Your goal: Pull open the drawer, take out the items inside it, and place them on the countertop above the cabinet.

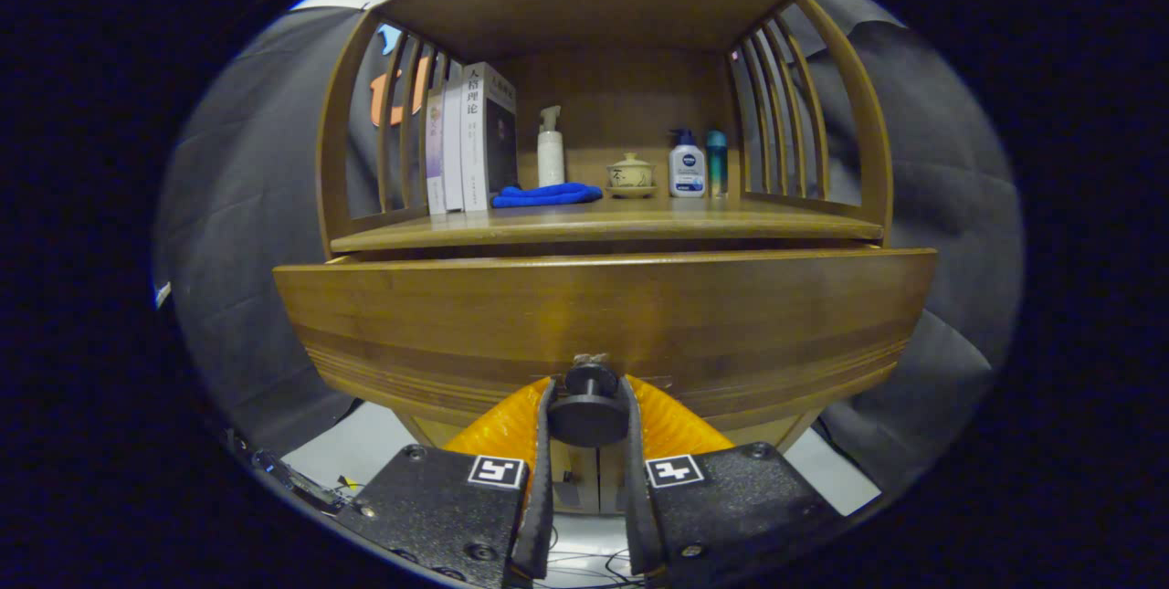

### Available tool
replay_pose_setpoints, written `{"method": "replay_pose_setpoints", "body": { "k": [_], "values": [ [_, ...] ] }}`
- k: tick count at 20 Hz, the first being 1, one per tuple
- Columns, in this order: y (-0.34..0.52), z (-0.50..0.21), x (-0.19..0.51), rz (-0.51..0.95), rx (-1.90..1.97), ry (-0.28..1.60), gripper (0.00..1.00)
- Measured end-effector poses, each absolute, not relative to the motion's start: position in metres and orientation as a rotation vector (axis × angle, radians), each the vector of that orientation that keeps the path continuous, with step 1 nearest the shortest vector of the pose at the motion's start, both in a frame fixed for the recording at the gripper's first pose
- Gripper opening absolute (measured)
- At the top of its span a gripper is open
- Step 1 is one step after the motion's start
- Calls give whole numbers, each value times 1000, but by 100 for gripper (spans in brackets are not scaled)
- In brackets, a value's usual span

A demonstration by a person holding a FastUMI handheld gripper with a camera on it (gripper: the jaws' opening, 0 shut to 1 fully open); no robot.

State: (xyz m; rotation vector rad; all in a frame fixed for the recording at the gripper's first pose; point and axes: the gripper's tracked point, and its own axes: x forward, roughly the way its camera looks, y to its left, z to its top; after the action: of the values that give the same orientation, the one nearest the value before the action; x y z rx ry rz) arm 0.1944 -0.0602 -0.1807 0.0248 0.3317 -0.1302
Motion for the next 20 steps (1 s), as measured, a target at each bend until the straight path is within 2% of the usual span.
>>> {"method": "replay_pose_setpoints", "body": {
  "k": [20],
  "values": [
    [-66, -183, 203, -58, 9, 365, 35]
  ]
}}
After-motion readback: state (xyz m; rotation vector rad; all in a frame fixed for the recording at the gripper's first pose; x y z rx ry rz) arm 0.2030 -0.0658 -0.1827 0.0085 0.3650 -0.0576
